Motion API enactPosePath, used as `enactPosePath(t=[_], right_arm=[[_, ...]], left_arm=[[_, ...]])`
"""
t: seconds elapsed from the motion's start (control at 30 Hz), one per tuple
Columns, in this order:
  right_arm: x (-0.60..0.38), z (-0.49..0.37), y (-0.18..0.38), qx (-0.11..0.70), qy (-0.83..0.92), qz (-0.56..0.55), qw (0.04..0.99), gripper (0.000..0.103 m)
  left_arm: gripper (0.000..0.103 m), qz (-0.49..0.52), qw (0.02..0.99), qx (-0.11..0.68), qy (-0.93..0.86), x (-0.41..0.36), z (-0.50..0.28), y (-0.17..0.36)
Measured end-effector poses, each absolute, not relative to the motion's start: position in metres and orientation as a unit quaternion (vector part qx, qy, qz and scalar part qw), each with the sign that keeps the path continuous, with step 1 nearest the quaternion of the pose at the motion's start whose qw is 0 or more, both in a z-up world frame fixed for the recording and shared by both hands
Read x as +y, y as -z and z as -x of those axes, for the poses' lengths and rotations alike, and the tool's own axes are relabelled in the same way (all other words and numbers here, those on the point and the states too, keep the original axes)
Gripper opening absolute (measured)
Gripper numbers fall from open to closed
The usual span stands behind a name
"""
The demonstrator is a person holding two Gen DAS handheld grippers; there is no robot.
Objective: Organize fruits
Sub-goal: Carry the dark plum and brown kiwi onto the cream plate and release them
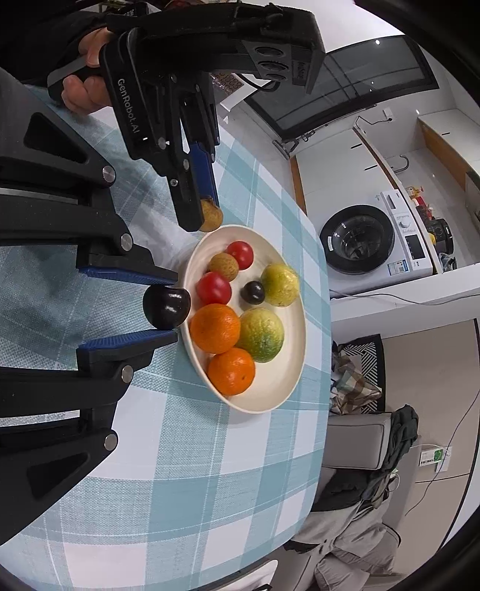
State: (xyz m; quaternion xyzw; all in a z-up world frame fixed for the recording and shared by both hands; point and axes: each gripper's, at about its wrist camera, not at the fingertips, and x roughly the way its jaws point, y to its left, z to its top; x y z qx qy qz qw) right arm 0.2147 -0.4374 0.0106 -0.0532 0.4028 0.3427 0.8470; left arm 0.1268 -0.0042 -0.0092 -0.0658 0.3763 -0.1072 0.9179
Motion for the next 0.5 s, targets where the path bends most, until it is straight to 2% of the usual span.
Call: enactPosePath(t=[0.5], right_arm=[[-0.426,-0.239,-0.019,0.392,-0.336,0.034,0.856,0.025]], left_arm=[[0.022,0.065,0.925,0.364,0.089,0.001,-0.148,-0.003]])
